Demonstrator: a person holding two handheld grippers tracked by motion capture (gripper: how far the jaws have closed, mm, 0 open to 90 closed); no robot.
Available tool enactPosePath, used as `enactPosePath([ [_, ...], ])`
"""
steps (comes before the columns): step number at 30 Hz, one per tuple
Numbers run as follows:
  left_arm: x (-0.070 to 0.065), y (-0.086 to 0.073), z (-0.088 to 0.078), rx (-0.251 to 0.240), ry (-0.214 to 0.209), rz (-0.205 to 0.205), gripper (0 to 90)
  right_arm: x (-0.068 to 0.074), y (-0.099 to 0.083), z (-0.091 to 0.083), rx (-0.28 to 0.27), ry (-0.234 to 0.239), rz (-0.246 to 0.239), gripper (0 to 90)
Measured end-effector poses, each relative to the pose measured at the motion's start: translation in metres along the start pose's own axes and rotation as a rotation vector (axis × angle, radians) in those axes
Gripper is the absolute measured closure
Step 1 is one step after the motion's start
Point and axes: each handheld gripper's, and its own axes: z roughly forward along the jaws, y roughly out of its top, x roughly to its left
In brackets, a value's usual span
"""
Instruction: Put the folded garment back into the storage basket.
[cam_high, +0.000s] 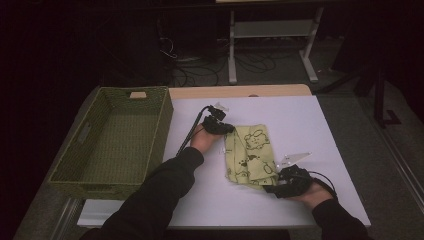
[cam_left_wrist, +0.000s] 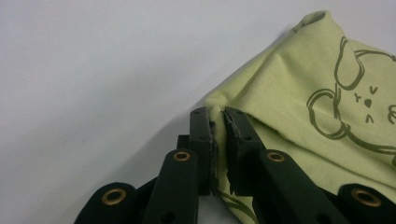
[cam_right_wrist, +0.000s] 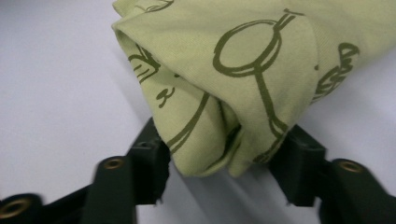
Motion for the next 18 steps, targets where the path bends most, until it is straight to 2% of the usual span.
enactPosePath([
  [2,0.0,0.0,-0.001,0.003,0.002,-0.002,81.4,0.0,0.001,0.0,0.005,0.009,-0.001,54.2],
  [4,0.001,0.001,-0.001,0.002,0.002,-0.021,81.6,0.0,0.003,-0.001,0.013,0.011,0.006,61.1],
  [7,0.001,0.002,-0.003,0.001,0.0,-0.033,82.0,-0.001,0.006,-0.003,0.018,0.011,0.019,67.1],
  [15,-0.002,0.009,-0.014,0.001,0.011,-0.049,82.6,0.001,0.017,-0.008,0.045,0.011,0.031,71.3],
  [18,-0.003,0.013,-0.019,0.005,0.011,-0.04,82.7,0.003,0.023,-0.011,0.052,0.017,0.035,71.8],
])
